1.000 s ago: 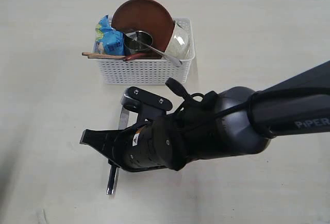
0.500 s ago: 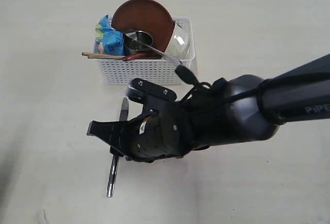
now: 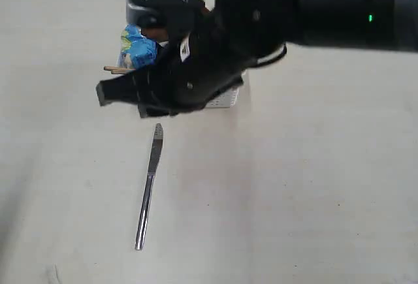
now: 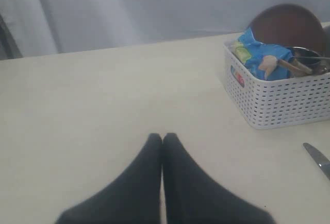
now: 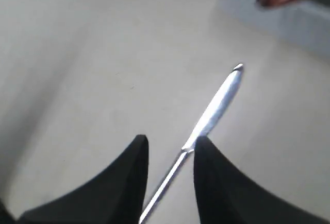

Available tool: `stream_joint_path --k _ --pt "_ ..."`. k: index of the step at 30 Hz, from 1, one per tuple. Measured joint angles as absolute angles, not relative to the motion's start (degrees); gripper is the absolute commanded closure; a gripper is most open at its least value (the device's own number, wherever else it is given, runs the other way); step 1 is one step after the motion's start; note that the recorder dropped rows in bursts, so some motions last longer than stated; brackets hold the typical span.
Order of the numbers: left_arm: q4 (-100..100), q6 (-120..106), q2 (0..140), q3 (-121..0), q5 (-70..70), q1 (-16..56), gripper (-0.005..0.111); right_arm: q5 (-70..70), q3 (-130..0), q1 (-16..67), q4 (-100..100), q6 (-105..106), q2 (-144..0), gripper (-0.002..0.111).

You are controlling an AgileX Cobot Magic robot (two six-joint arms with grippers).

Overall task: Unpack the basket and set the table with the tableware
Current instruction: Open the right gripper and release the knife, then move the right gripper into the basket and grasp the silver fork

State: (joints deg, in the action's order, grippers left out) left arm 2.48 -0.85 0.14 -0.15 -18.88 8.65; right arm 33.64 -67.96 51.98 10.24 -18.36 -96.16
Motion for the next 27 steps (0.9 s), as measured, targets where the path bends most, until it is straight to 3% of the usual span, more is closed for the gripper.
stream_joint_path --k 3,5,13,27 --pt "2.48 -0.85 0.14 -0.15 -18.88 8.65 0.107 47.90 -80.87 51.70 -15.26 -29.14 -96.16 0.078" --pt "2.48 -0.85 0.14 -0.15 -18.88 8.65 0.107 53.88 -86.46 50.32 -20.61 -30.27 -97.43 0.078" --pt "2.48 -0.85 0.14 -0.15 -18.88 8.65 0.107 60.91 -96.76 47.74 -13.64 -17.51 -111.10 0.078" --pt "2.48 -0.85 0.14 -0.15 -18.88 8.65 0.107 62.14 -104.36 47.74 -19.57 -15.04 -123.81 0.078"
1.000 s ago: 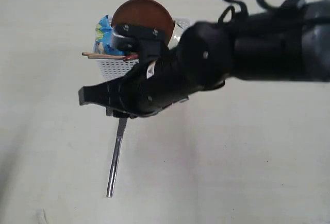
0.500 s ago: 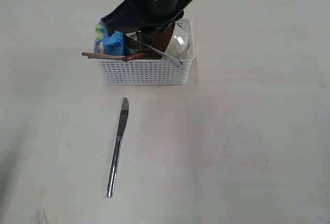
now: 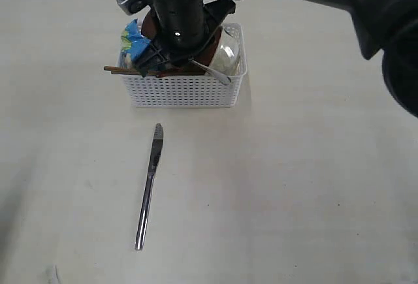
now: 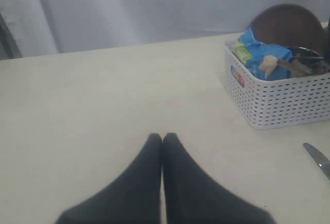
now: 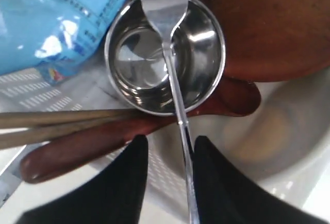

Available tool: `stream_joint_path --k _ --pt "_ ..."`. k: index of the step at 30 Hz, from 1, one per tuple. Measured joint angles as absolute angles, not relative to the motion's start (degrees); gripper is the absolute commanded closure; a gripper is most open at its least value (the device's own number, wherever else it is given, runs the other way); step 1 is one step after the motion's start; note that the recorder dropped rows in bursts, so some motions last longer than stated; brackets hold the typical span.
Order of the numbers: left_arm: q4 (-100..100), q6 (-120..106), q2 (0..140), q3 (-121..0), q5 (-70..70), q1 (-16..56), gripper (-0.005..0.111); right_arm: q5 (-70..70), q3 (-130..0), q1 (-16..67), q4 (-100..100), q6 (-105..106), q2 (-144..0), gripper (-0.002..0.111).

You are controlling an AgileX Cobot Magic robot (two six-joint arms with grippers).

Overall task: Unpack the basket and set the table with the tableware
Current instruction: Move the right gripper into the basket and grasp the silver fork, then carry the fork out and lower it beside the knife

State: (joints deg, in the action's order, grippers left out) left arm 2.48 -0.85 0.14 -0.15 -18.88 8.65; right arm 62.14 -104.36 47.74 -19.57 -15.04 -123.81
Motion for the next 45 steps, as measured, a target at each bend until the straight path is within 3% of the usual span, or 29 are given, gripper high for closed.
stream_joint_path --k 15,22,36,45 --pt "2.48 -0.85 0.14 -0.15 -18.88 8.65 0.107 62.14 -104.49 47.74 -25.24 -15.04 -127.14 0.079" --pt "2.48 -0.85 0.14 -0.15 -18.88 8.65 0.107 62.14 -104.49 47.74 -25.08 -13.61 -127.39 0.109" --pt "2.48 -0.85 0.14 -0.15 -18.88 8.65 0.107 69.58 -113.49 47.74 -25.91 -11.71 -124.75 0.109" --pt "2.48 -0.85 0.14 -0.15 -18.88 8.65 0.107 69.70 -113.49 47.74 -13.78 -11.98 -116.86 0.109"
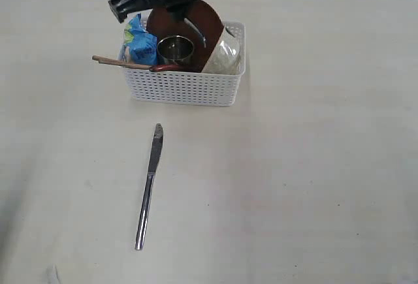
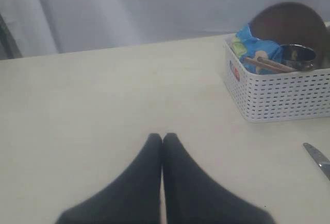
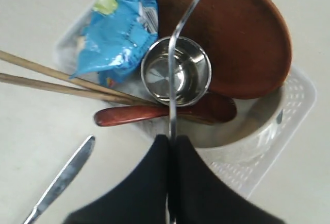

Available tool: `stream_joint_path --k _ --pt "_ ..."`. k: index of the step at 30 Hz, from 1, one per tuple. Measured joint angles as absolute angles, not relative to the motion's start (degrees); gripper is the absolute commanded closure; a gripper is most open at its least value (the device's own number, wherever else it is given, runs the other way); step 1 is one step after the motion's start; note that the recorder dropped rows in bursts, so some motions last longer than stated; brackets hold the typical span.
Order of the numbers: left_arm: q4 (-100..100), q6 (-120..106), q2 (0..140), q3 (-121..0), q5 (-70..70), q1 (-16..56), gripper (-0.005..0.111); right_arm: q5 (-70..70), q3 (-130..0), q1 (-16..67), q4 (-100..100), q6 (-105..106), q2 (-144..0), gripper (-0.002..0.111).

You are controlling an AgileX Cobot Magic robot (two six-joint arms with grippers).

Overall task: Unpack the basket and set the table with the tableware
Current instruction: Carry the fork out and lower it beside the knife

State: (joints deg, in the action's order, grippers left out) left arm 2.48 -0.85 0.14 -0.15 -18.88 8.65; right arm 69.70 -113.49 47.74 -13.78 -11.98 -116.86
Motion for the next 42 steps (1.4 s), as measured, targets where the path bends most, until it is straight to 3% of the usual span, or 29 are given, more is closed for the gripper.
stream_joint_path --k 7,16,31,36,42 --pt "2.48 -0.85 0.14 -0.15 -18.88 8.65 0.107 69.79 -111.02 47.74 -6.88 -13.99 -109.89 0.109" --pt "2.48 -0.85 0.14 -0.15 -18.88 8.65 0.107 69.08 -88.61 47.74 2.53 -16.46 -97.26 0.109" --pt "2.48 -0.85 0.14 -0.15 -18.88 8.65 0.107 29.24 -42.46 47.74 40.38 -11.89 -86.29 0.109" --pt "2.48 -0.85 0.14 -0.15 -18.88 8.65 0.107 21.01 -37.42 47.74 55.32 -5.68 -86.29 0.109" --pt "2.48 -0.85 0.14 -0.15 -18.88 8.65 0.107 20.97 -36.91 47.74 63.84 0.37 -92.45 0.109"
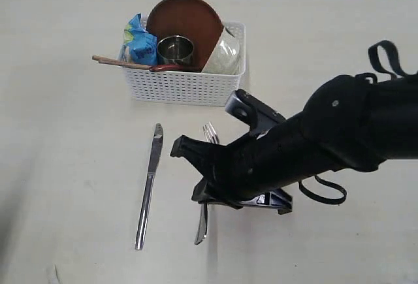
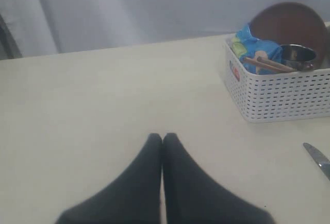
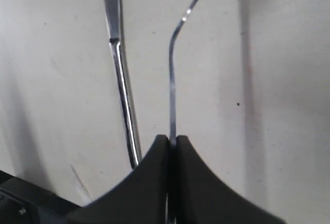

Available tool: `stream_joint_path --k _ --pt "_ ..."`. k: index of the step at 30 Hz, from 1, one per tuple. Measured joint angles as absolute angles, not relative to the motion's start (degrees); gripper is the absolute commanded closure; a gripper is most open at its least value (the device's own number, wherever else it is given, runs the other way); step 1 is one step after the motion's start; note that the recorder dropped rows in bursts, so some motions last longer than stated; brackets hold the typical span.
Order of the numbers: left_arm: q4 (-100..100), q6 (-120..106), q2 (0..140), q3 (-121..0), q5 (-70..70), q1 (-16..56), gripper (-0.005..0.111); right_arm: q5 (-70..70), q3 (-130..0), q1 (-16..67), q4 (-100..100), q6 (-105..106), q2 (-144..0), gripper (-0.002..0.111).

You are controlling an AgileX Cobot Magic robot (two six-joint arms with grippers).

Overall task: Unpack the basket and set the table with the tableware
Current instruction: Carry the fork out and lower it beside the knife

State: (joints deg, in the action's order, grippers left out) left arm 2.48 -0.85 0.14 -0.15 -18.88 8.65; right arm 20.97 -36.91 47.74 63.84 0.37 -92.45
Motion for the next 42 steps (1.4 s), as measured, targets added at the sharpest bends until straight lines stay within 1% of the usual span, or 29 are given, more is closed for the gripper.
stream_joint_path --k 5,7,15,26,28,33,35,42 --pt "2.48 -0.85 0.14 -0.15 -18.88 8.65 0.107 22.00 -37.17 47.74 73.79 10.48 -97.20 0.109" --pt "2.48 -0.85 0.14 -0.15 -18.88 8.65 0.107 24.37 -39.29 47.74 75.89 13.82 -98.92 0.109" --pt "2.48 -0.85 0.14 -0.15 -18.88 8.65 0.107 26.23 -43.72 47.74 79.30 16.01 -104.94 0.109" --pt "2.48 -0.85 0.14 -0.15 -18.88 8.65 0.107 24.98 -43.81 47.74 79.53 18.20 -105.60 0.108" --pt "2.48 -0.85 0.14 -0.15 -18.88 8.65 0.107 24.98 -43.81 47.74 79.53 18.61 -105.60 0.105" --pt "2.48 -0.85 0.14 -0.15 -18.88 8.65 0.107 24.87 -43.81 47.74 79.53 19.94 -105.73 0.075" --pt "2.48 -0.85 0.14 -0.15 -18.88 8.65 0.107 24.87 -43.81 47.74 79.53 20.05 -105.73 0.072" --pt "2.48 -0.85 0.14 -0.15 -18.88 8.65 0.107 24.87 -43.81 47.74 79.53 21.00 -105.73 0.072"
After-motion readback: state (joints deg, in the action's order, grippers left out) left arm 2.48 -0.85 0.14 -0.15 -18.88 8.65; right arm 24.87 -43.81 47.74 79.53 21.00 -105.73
